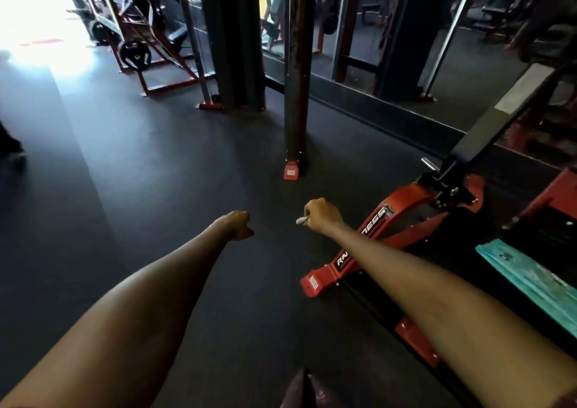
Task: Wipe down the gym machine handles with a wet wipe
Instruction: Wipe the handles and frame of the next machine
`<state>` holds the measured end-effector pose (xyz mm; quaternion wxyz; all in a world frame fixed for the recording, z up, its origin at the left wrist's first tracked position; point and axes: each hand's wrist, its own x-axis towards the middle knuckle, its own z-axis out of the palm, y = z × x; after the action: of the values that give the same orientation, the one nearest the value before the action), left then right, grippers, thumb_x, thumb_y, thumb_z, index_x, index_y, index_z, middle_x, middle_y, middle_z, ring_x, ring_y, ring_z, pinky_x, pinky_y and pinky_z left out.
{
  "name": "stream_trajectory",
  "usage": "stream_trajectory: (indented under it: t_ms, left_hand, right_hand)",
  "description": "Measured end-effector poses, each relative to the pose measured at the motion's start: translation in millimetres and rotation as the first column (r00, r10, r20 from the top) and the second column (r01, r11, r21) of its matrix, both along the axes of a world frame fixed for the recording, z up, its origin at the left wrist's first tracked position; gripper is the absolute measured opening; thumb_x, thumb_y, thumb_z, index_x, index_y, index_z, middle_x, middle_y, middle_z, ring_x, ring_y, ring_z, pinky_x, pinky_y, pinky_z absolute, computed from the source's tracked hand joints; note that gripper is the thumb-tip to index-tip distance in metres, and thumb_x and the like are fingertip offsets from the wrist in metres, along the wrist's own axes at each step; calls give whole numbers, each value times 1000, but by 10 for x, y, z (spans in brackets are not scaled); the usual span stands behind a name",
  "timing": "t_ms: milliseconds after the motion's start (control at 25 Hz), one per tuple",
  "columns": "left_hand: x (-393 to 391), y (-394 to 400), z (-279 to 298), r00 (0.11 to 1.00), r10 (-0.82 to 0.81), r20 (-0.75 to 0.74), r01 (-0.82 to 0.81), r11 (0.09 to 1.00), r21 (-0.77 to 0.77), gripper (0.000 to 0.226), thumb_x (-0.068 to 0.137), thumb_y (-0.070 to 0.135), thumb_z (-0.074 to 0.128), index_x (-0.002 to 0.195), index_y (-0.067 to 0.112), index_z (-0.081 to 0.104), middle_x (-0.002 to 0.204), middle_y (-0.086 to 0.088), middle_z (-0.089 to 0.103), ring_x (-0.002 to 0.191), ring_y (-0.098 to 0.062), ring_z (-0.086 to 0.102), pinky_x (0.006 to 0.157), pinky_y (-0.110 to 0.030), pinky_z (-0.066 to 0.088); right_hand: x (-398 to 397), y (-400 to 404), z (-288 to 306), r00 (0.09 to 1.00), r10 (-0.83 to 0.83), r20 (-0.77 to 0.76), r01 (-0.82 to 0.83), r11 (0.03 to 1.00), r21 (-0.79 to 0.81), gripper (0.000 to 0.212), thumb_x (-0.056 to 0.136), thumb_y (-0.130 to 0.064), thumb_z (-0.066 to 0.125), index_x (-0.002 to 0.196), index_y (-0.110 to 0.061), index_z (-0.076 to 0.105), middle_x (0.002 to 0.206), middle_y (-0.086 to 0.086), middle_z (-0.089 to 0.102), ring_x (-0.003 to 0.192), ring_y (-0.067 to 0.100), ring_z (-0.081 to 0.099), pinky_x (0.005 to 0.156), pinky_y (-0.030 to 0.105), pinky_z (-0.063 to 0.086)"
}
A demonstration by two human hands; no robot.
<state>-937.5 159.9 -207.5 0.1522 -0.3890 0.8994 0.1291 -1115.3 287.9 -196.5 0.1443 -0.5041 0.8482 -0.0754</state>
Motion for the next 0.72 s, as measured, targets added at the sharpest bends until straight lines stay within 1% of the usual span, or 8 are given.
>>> stream_trajectory:
  t_ms: [120, 200, 280, 400, 520, 560, 640, 720]
  left_hand:
    - [-537, -643, -72, 996, -80, 28, 80, 997, 6, 53, 93, 29, 53, 139, 6, 38, 141, -13, 44, 129, -28, 42, 101, -34, 37]
    - [-982, -1151, -147, 991, -128, 41, 128, 992, 7, 53, 93, 28, 54, 139, 6, 39, 140, -13, 44, 129, -27, 43, 101, -33, 36]
    - [-1472, -1686, -230, 987, -157, 43, 157, 988, 12, 52, 92, 28, 55, 138, 7, 41, 138, -12, 46, 126, -27, 45, 99, -33, 39]
    - [-2213, -2329, -129, 981, -189, 48, 186, 981, 54, 49, 92, 26, 57, 136, 10, 42, 136, -11, 47, 123, -25, 49, 95, -31, 42]
    - [-3067, -2935, 37, 968, -251, -4, 251, 966, 59, 41, 94, 20, 54, 132, 6, 47, 128, -10, 52, 121, -26, 50, 85, -25, 39]
    - [-3323, -3111, 103, 958, -287, -22, 287, 957, 45, 38, 94, 20, 53, 130, 6, 49, 125, -8, 53, 120, -27, 50, 85, -25, 39]
    - [-3824, -3425, 149, 933, -359, -36, 359, 933, 18, 44, 94, 25, 54, 133, 7, 48, 132, -12, 52, 122, -29, 49, 95, -30, 39]
    - [-4317, -3707, 142, 906, -423, -9, 423, 906, 29, 42, 95, 25, 52, 132, 5, 48, 133, -14, 51, 124, -31, 48, 100, -34, 38]
  right_hand:
    - [-455, -639, -96, 999, -47, -22, 48, 998, 44, 26, 85, -32, 66, 99, -10, 67, 104, 11, 66, 97, 29, 64, 74, 30, 48]
    - [-835, -1114, -167, 996, -85, -21, 86, 995, 46, 26, 85, -31, 66, 99, -9, 67, 102, 11, 66, 95, 28, 64, 73, 30, 48]
    - [-1261, -1591, -240, 992, -122, -21, 123, 992, 24, 22, 85, -27, 66, 98, -10, 67, 101, 10, 67, 93, 26, 64, 70, 29, 46]
    - [-1896, -2203, -202, 982, -189, -8, 189, 982, 11, 18, 86, -23, 66, 99, -10, 67, 103, 10, 67, 93, 26, 64, 66, 26, 43]
    - [-2615, -2760, -62, 959, -284, 17, 285, 958, -16, 25, 85, -28, 66, 101, -9, 67, 105, 12, 66, 98, 29, 63, 72, 29, 46]
    - [-2841, -2916, -20, 951, -308, 21, 309, 951, -25, 26, 85, -30, 66, 101, -8, 68, 105, 13, 66, 98, 30, 63, 73, 29, 47]
    - [-3232, -3160, 10, 946, -323, 2, 323, 946, -14, 25, 86, -30, 65, 99, -8, 68, 104, 13, 66, 97, 31, 63, 72, 30, 47]
    - [-3638, -3379, -17, 936, -351, -23, 351, 936, -15, 23, 86, -30, 65, 95, -9, 68, 102, 12, 67, 94, 31, 63, 69, 30, 45]
